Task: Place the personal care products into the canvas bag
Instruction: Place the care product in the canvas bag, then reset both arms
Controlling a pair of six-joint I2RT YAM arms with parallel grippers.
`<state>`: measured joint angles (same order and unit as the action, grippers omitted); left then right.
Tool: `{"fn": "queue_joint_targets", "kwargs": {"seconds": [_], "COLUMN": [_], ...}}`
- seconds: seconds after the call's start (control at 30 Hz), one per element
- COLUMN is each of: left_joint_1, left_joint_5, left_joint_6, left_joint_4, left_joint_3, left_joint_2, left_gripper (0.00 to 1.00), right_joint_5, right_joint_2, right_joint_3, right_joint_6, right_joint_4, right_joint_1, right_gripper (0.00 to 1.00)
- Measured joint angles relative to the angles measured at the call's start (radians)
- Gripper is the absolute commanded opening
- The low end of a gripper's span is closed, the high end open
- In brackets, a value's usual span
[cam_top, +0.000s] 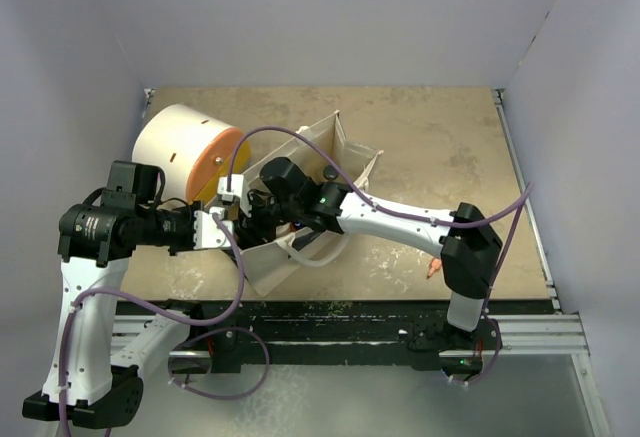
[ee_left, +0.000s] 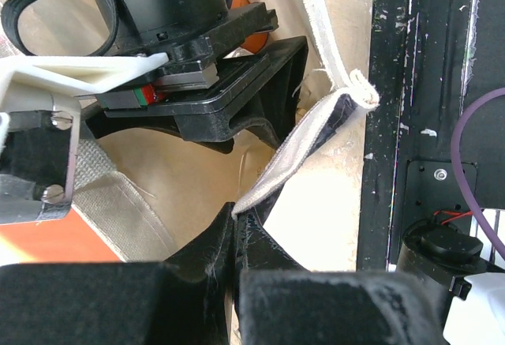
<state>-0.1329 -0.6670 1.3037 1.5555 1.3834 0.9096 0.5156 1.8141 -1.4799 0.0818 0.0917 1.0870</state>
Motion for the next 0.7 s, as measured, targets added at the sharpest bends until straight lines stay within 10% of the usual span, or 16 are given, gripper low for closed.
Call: {"fn": "queue_joint_targets", "kwargs": {"seconds": [0.7], "left_joint_1": [0.000], "left_joint_5": [-0.011], "left_joint_6": [-0.007], "left_joint_4": [0.011], "left_joint_3": [0.030], "left_joint_2": [0.006], "left_gripper": [0.00], "right_joint_5": [0.113], "right_joint_2": [-0.009], "right_joint_3": [-0.108], "right_joint_6": [0.022], "right_joint_4": [0.094], "right_joint_1": [-0.043], "right_gripper": [0.64]}}
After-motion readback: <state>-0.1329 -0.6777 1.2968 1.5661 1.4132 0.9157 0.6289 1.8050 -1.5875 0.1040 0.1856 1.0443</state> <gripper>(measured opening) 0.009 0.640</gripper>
